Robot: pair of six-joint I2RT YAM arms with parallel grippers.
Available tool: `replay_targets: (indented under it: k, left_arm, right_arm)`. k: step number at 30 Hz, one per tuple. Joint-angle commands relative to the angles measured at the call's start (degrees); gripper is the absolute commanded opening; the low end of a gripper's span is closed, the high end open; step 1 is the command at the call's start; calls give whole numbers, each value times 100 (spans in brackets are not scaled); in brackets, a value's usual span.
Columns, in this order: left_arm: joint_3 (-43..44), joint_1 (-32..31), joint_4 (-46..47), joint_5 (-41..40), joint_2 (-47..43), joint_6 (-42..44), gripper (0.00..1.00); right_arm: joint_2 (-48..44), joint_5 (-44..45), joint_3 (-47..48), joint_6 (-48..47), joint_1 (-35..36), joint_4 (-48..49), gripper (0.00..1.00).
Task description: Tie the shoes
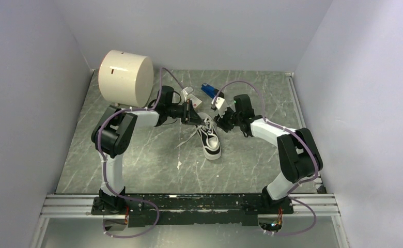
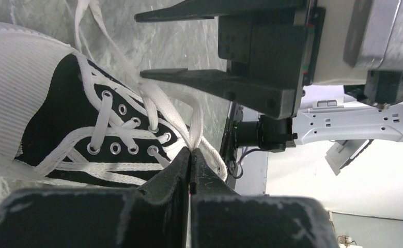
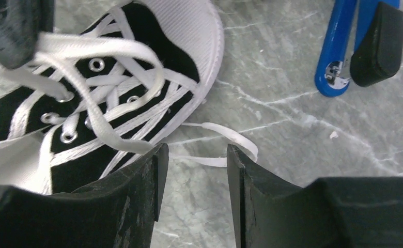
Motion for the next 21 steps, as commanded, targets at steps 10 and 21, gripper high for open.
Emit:
replay_targets:
  k: [10, 21]
  left_arm:
    - [231, 90, 30, 198, -46, -109, 5]
    - [326, 90, 256, 503, 16, -244, 5]
  right_arm:
    - [-661, -264, -733, -17, -28, 625, 56]
    - [5, -643, -264, 269, 13, 776, 42]
